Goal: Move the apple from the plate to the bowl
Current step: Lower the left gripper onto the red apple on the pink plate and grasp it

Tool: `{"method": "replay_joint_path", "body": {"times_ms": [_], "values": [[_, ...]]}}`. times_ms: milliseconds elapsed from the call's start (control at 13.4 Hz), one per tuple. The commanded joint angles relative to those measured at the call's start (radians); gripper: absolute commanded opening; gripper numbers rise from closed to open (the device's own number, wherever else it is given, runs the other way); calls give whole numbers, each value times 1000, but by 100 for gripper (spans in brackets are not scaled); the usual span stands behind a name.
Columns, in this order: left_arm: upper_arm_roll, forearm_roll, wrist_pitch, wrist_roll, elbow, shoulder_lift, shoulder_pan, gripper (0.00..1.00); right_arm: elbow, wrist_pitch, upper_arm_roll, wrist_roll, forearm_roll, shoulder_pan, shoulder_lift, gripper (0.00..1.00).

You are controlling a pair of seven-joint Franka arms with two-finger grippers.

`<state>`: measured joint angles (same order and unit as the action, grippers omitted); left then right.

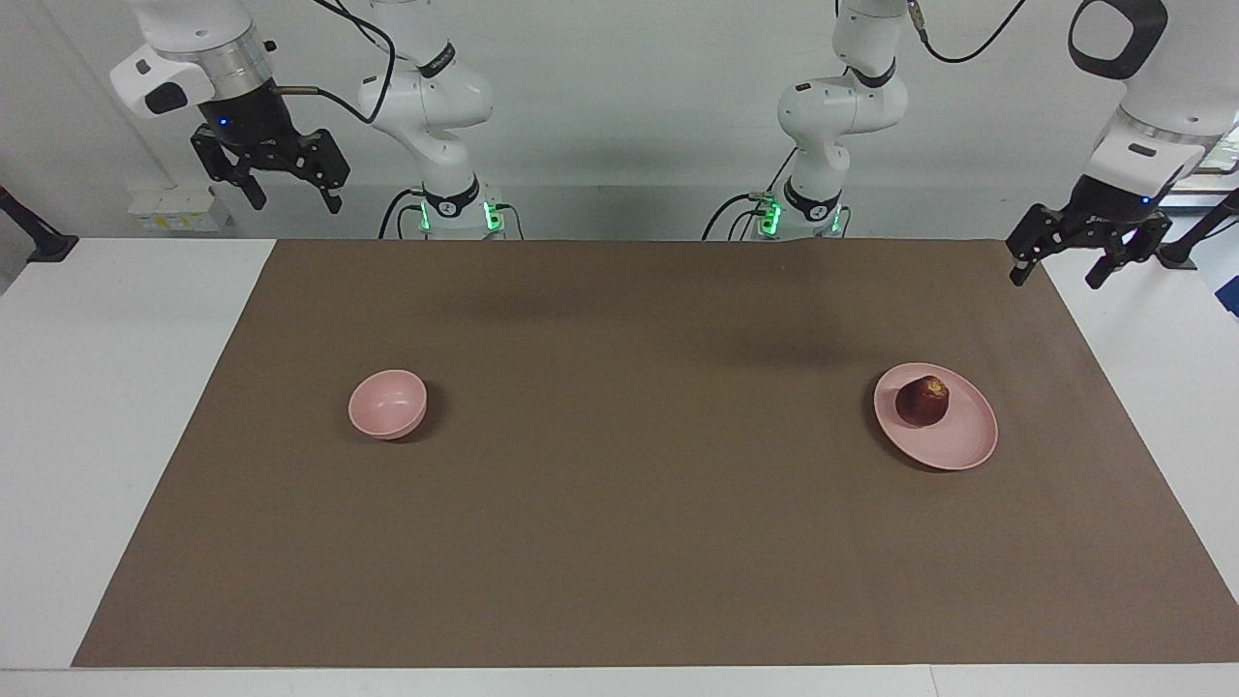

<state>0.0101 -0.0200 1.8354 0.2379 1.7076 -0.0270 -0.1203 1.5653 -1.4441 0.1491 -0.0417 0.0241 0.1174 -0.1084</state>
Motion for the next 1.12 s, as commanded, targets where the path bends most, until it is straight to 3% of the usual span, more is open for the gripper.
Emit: {"method": "replay_joint_path", "body": {"times_ms": [0, 299, 672, 1046], "values": [[8, -15, 192, 20, 174, -19, -9, 100, 54, -4, -3, 20, -16, -1, -34, 100], [13, -21, 340, 17, 338, 21, 10, 100, 84, -7, -5, 20, -18, 2, -36, 100], [11, -98, 498, 18, 397, 140, 51, 100, 151, -77, -5, 13, -55, 11, -33, 100], [11, -98, 608, 20, 503, 144, 50, 100, 176, -105, -5, 6, -75, 14, -24, 100]]}}
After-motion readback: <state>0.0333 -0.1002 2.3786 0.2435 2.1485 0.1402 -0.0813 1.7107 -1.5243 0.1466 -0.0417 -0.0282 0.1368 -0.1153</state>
